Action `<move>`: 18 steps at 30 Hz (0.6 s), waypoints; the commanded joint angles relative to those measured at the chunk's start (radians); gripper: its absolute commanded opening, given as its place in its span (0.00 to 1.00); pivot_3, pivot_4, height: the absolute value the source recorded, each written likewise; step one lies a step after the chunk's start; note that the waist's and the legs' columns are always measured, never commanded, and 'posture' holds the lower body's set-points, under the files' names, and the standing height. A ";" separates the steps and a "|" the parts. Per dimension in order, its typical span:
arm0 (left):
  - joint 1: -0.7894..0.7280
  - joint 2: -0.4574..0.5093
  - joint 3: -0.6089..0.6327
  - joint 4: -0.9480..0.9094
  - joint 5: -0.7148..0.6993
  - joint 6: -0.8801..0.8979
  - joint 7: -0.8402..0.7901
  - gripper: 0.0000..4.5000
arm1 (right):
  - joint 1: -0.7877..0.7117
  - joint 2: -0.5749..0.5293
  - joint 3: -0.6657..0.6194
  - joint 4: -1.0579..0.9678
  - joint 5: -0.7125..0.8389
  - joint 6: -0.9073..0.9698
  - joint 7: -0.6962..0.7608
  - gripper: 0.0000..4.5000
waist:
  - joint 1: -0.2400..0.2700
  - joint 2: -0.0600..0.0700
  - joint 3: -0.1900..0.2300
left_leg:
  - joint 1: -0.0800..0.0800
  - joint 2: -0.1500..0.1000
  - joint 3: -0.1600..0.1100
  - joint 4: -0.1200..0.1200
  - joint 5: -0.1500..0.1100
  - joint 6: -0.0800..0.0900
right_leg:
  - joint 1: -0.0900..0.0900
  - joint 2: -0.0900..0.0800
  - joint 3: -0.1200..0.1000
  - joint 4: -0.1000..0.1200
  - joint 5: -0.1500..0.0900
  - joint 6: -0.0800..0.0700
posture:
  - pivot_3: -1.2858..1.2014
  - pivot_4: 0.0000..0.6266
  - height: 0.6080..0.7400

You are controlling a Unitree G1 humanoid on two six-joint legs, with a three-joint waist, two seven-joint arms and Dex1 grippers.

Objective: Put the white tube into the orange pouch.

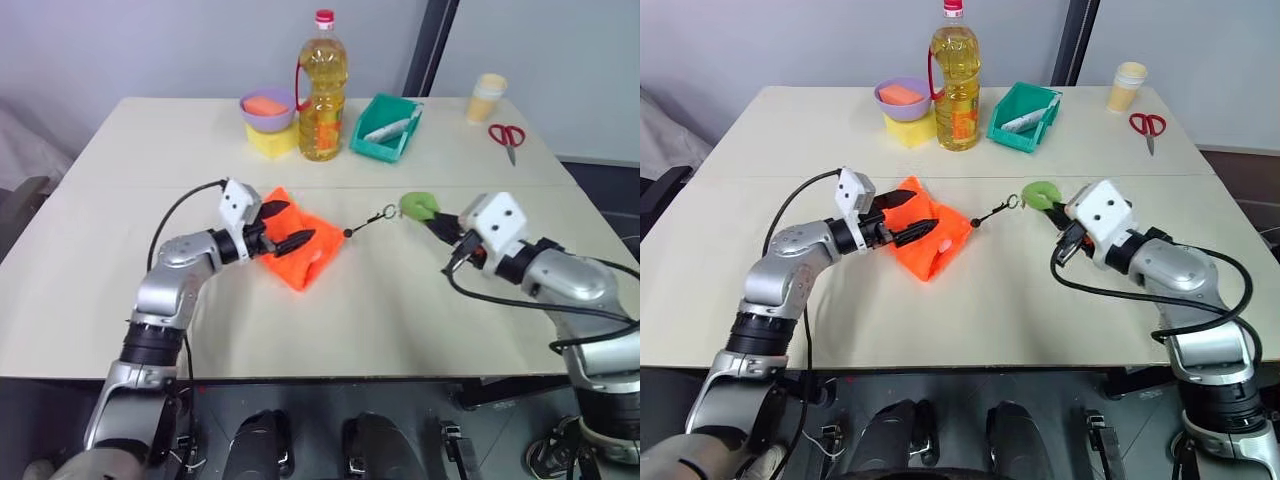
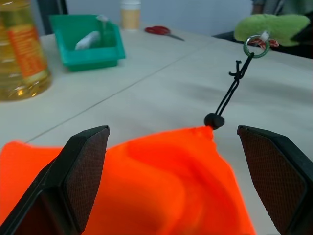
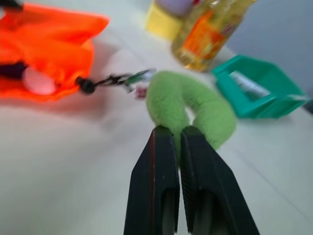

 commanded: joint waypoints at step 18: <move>-0.157 -0.074 -0.060 0.235 0.104 -0.213 -0.082 1.00 | -0.051 -0.029 -0.060 -0.087 0.071 0.036 -0.037 0.01 | 0.000 0.000 0.000 | 0.000 0.000 0.000 0.000 0.000 0.000 | 0.000 0.000 0.000 0.000 0.000 0.000 | 0.52 0.24 0.90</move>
